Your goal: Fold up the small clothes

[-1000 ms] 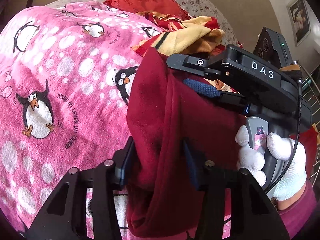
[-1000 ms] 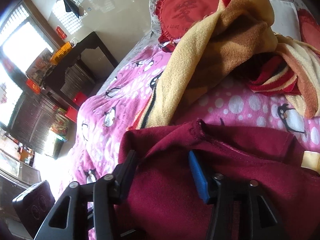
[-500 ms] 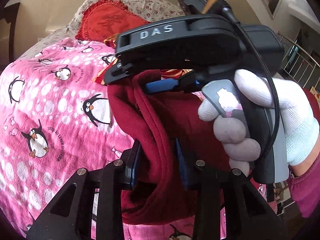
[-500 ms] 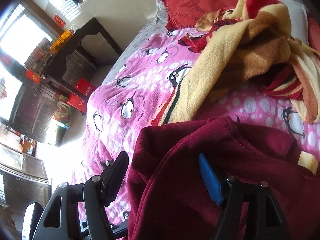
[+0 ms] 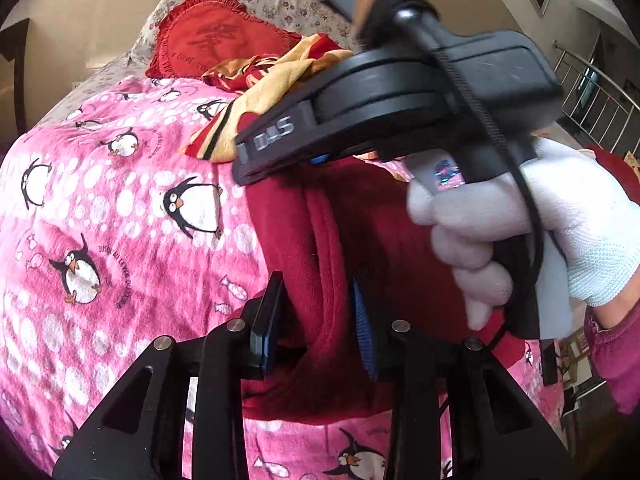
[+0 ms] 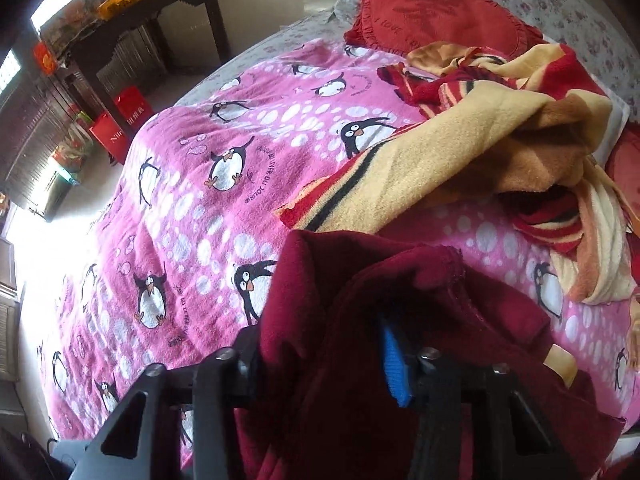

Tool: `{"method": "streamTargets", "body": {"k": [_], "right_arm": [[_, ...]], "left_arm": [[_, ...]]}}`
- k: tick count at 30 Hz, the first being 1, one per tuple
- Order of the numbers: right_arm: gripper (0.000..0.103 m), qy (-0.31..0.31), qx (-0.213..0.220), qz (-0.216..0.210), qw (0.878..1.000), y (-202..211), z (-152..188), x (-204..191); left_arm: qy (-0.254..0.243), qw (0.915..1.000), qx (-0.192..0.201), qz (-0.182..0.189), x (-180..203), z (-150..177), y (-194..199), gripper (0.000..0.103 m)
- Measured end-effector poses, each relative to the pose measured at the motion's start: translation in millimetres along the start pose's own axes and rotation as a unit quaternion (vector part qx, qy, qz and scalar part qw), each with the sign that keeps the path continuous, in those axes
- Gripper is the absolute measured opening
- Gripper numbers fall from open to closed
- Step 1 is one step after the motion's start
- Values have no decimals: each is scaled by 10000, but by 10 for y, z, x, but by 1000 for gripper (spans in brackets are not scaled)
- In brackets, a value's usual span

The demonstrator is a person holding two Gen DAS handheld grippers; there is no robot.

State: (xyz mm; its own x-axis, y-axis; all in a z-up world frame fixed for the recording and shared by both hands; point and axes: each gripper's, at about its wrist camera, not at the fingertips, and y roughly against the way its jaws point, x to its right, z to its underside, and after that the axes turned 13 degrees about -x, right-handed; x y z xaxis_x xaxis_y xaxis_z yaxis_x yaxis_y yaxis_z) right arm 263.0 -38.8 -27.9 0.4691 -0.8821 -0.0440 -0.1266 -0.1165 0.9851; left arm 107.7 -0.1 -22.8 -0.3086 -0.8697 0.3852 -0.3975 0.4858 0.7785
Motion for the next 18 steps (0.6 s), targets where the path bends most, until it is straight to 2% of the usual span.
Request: {"method": "streamTargets", "body": {"k": [2, 4, 6, 12, 13, 15, 18], "right_arm": [[27, -34, 178, -182, 9997, 126, 104, 57], [26, -75, 317, -293, 9990, 228, 142, 112], [25, -82, 410, -388, 9984, 284, 205, 138], [23, -249, 575, -516, 9967, 342, 376, 196], [23, -259, 598, -512, 9966, 336, 381, 198], [22, -304, 641, -553, 9959, 355, 416, 231], [21, -374, 705, -610, 9949, 404, 500, 294]], "left_arm": [[-5, 10000, 57, -52, -18, 71, 48, 32], [-77, 9998, 87, -177, -7, 100, 76, 44], [-68, 9995, 93, -291, 5, 126, 68, 62], [32, 9989, -25, -459, 23, 112, 20, 62], [50, 9990, -68, -445, 30, 100, 19, 61], [61, 9992, -124, -381, 65, 73, 35, 38], [-4, 9992, -181, -361, 126, 20, 60, 26]]}}
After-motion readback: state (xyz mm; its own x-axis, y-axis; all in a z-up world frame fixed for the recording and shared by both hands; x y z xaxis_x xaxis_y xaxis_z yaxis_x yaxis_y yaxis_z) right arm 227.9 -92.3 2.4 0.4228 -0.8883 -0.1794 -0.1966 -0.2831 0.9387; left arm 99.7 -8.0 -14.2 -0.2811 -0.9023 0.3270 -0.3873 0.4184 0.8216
